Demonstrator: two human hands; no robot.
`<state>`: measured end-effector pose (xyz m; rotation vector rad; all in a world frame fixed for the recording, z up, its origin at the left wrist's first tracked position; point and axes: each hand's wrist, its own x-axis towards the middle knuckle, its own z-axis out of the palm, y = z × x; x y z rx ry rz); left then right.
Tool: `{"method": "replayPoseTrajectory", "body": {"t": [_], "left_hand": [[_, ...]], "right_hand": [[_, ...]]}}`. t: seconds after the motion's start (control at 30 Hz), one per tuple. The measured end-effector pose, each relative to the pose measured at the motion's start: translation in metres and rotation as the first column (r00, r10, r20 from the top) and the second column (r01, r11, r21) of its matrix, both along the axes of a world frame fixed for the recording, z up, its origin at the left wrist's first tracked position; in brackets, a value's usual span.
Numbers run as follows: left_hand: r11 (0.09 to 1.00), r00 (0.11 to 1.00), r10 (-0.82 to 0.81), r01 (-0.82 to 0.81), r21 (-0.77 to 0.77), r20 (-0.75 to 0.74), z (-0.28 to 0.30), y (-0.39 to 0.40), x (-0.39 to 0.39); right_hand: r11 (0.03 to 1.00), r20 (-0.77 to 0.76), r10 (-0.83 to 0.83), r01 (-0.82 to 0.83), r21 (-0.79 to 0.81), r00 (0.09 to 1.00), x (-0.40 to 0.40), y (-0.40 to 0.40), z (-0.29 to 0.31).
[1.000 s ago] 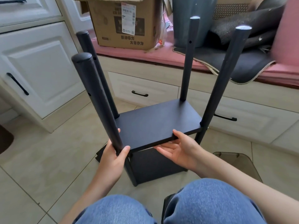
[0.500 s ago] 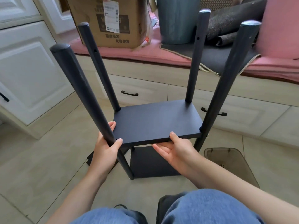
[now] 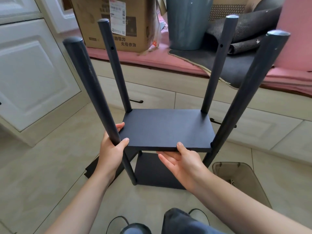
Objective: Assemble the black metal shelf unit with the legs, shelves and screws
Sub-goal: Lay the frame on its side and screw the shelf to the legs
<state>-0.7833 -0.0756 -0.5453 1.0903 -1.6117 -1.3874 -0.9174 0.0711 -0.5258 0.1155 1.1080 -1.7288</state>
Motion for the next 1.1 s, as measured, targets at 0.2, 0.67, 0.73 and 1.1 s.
{"method": "replayPoseTrajectory", "body": {"t": [0.2, 0.67, 0.73, 1.1], "left_hand": [[1.0, 1.0, 0.016, -0.016, 0.007, 0.011, -0.002, 0.002, -0.003], [0.997, 0.997, -0.069, 0.068, 0.031, 0.042, 0.001, 0.002, 0.013], [0.996, 0.996, -0.088, 0.088, 0.027, 0.029, 0.001, 0.004, 0.021], [0.99, 0.966, -0.116, 0.094, 0.106, 0.229, -0.034, -0.019, 0.091]], "right_hand": [[1.0, 0.021, -0.018, 0.017, 0.023, 1.0, -0.006, 0.008, 0.001], [0.994, -0.004, 0.066, -0.066, 0.092, 0.998, 0.0, 0.005, 0.0], [0.988, -0.018, 0.111, -0.108, 0.112, 0.994, 0.005, 0.002, -0.003], [0.906, -0.042, 0.354, -0.332, 0.264, 0.934, 0.052, -0.043, -0.027]]}}
